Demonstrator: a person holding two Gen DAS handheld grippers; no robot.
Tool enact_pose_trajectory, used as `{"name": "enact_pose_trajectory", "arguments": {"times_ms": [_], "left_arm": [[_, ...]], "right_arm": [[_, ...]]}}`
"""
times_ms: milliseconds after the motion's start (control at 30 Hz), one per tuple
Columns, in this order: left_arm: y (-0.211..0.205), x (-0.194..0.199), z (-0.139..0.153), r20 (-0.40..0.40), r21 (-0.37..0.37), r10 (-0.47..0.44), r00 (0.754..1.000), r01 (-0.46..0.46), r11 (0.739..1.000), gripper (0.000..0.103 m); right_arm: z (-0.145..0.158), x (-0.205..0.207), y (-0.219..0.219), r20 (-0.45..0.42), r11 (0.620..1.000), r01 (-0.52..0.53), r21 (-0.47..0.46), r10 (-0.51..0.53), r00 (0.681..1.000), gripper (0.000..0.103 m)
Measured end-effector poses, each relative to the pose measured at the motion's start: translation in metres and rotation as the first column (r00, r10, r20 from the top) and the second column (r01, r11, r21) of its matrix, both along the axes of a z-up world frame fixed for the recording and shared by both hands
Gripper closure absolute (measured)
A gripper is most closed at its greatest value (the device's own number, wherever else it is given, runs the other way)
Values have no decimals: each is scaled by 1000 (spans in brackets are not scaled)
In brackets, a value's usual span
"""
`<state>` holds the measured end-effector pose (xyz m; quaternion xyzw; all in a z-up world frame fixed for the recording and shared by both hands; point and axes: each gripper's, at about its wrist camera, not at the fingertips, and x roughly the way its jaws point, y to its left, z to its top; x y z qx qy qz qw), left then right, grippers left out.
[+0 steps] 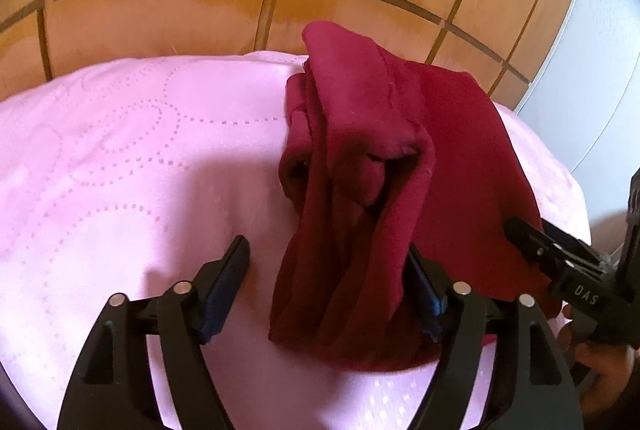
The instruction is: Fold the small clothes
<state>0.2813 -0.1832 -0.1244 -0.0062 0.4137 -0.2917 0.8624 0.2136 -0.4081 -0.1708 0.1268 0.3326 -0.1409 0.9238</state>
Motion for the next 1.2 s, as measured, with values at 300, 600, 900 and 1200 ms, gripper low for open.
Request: {"name": "enact_pose_trajectory", "arguments": {"times_ms": [300, 600, 900, 1200], "left_arm": [[26, -53, 23, 64, 9, 100, 993, -101, 995, 3], [43, -91, 55, 206, 86, 217, 954, -238, 967, 2], [43, -127, 73, 341, 144, 240, 909, -302, 942, 2], [44, -139, 82, 316, 157, 229, 921, -289, 944, 2]], "right_arm": [[18, -31, 13, -57, 999, 33, 12, -33, 998, 4], [37, -58, 35, -24, 999, 36, -30, -36, 999, 4], [54, -94, 45, 33, 994, 93, -60, -91, 995, 4], [57, -135, 48, 85, 981, 174, -85, -167, 982, 4]]}}
